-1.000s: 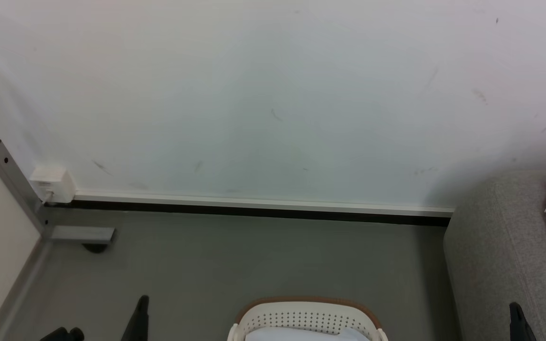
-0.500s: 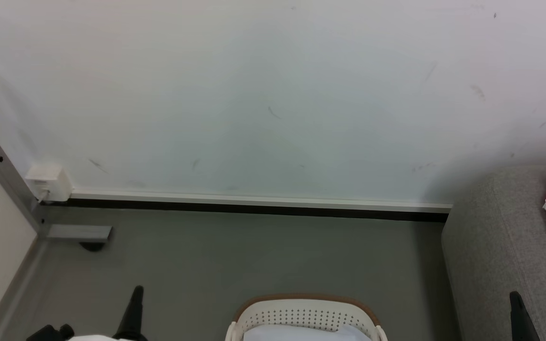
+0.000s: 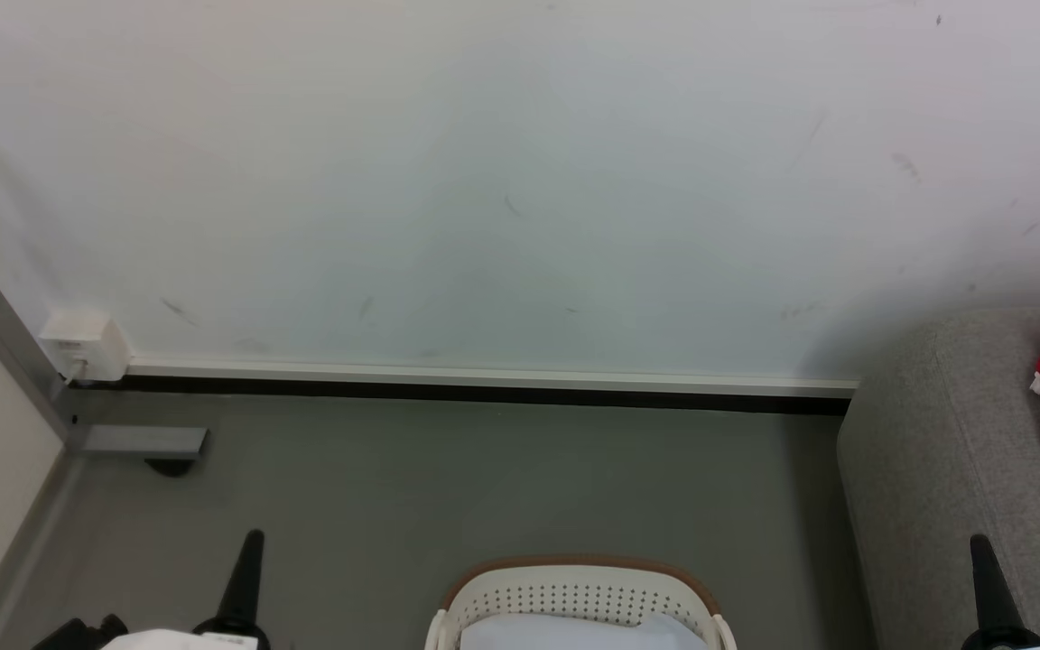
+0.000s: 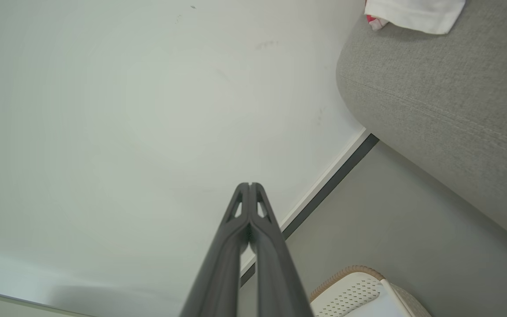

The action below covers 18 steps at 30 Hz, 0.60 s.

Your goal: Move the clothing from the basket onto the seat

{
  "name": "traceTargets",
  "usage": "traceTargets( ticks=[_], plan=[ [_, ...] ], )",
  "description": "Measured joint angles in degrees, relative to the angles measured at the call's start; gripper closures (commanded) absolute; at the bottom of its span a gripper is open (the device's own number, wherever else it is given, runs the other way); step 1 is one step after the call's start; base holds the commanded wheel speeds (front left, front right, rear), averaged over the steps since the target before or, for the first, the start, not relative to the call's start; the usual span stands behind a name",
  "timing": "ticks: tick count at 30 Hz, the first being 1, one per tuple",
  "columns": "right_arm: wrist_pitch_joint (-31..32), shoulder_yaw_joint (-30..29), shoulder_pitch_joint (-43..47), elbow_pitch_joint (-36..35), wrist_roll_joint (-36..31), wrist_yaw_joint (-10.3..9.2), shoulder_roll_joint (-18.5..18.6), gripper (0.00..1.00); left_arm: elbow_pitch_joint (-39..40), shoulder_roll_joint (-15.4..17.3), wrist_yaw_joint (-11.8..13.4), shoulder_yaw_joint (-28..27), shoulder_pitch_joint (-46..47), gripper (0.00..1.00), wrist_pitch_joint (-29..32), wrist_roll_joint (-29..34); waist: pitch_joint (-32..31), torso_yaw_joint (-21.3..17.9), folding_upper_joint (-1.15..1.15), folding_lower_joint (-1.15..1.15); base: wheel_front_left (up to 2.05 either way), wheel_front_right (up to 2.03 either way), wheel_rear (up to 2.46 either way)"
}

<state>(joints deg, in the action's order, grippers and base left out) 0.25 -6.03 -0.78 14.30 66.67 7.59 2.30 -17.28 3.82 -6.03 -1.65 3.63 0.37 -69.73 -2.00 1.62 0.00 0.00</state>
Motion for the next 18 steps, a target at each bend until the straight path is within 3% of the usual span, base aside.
traceTargets(
  ticks=[18],
  plan=[
    [2.6,-0.1,-1.8,0.0,9.8,-0.02,0.1,1.0,1.2,-0.4,-0.5,-1.9,0.9,1.0,2.4,-8.5,0.7,-0.6,0.0,0.0,0.0,0.0,0.0]
  ],
)
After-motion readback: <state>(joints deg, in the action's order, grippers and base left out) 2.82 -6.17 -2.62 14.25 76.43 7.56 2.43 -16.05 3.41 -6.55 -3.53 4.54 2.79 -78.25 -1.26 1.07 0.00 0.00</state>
